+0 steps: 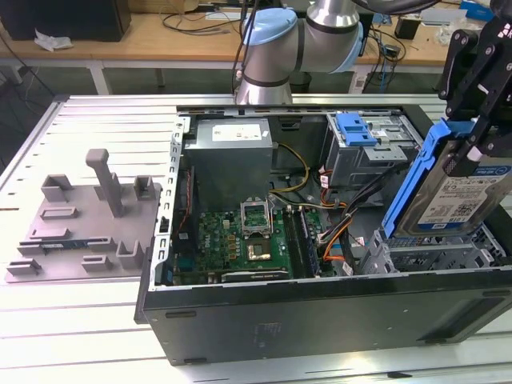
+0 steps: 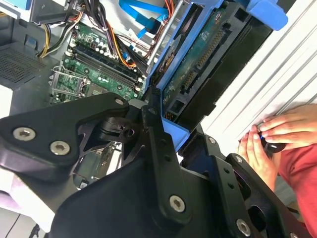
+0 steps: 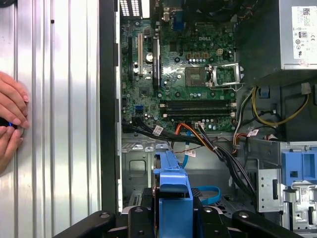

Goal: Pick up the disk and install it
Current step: 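Insert the disk into the insertion slot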

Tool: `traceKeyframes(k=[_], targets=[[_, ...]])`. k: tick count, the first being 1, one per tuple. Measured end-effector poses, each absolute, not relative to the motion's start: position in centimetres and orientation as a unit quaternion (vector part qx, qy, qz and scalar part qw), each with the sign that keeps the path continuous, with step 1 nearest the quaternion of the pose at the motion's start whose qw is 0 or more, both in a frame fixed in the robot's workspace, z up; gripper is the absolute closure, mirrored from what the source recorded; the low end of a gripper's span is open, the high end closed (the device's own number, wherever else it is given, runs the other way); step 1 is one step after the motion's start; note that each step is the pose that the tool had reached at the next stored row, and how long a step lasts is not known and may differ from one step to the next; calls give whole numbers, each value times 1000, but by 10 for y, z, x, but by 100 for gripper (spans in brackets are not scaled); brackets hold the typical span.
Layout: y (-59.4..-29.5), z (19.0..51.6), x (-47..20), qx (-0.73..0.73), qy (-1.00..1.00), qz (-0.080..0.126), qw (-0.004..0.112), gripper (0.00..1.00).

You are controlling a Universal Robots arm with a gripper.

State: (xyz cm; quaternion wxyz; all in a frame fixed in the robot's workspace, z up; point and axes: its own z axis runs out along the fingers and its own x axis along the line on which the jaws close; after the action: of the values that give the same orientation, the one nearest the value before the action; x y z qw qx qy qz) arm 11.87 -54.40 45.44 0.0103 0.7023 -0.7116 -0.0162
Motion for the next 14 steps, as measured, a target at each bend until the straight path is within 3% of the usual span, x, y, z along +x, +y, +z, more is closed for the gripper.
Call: traceKeyframes(k=[14], targets=[[-542,453,120,702,-711,-16,10,63]])
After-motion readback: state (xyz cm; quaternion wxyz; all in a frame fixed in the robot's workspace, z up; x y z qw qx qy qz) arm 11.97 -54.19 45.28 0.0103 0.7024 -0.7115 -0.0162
